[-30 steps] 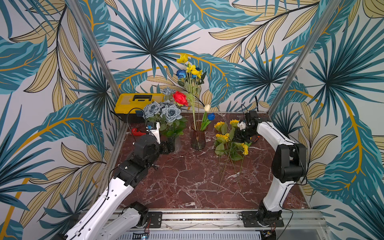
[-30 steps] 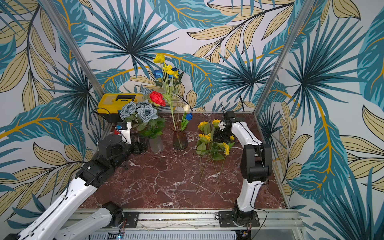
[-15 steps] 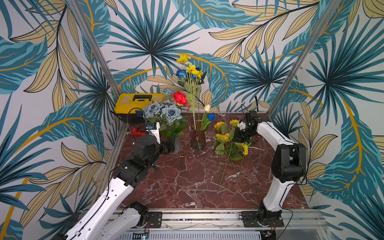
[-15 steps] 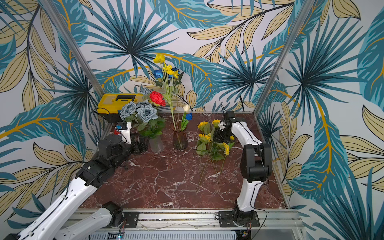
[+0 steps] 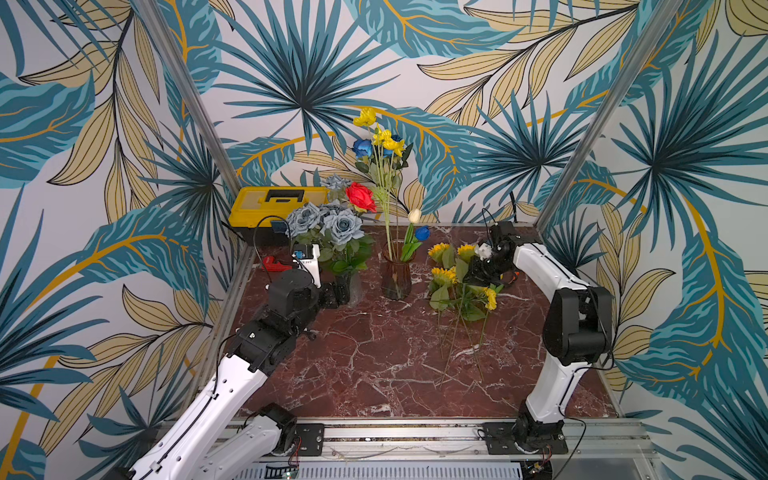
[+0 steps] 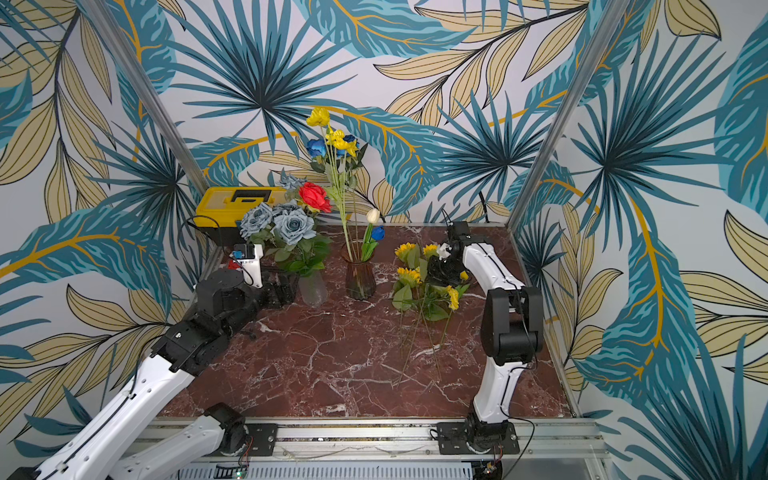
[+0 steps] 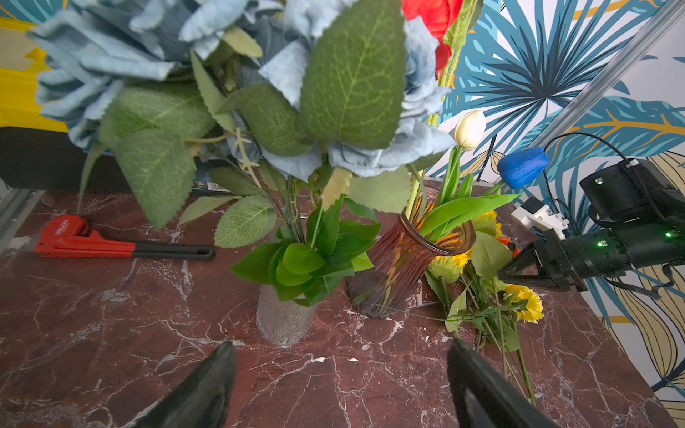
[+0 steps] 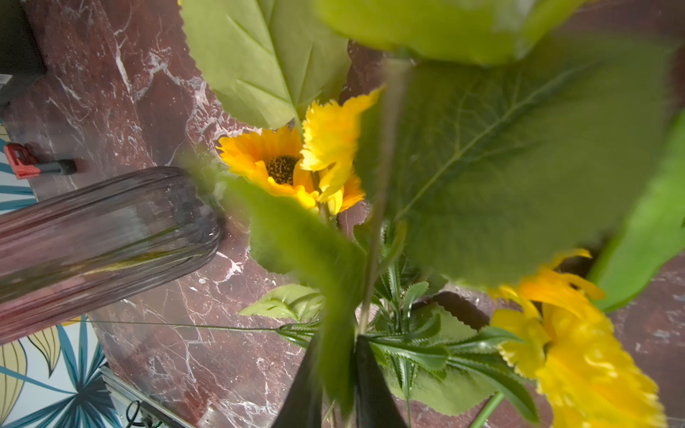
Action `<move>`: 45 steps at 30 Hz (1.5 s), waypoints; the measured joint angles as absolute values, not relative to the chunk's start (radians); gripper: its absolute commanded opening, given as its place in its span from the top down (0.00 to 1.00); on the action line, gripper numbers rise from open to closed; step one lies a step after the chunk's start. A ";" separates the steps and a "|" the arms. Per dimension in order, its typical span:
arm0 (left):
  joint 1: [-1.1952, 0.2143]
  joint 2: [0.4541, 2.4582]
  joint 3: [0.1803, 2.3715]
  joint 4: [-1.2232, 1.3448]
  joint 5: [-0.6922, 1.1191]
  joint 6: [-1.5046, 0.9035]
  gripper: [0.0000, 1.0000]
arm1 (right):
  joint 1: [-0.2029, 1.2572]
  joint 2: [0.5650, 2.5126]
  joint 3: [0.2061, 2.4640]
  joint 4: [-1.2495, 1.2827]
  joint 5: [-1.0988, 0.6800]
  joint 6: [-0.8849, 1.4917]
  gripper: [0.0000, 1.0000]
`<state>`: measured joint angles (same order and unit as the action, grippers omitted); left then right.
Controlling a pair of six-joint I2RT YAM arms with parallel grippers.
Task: Pick out yellow flowers from the vase
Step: Place the flower at the center of the board, then pick up the flower from the vase.
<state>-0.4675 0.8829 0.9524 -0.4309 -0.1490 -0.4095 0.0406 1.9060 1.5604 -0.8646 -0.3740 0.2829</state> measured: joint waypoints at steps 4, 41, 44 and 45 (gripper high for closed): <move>-0.467 0.883 0.952 -0.431 -0.149 -0.409 0.10 | 0.041 1.906 1.560 -0.865 -0.368 0.285 0.66; -0.043 0.789 0.898 -0.511 -0.020 -0.375 0.10 | 0.412 1.464 1.672 -0.694 -0.074 0.234 0.05; -0.006 0.786 0.848 -0.509 0.009 -0.376 0.10 | 0.450 1.488 1.708 -0.641 -0.089 0.226 0.06; 0.004 0.786 0.834 -0.509 0.019 -0.378 0.10 | 0.465 1.504 1.729 -0.630 -0.094 0.222 0.06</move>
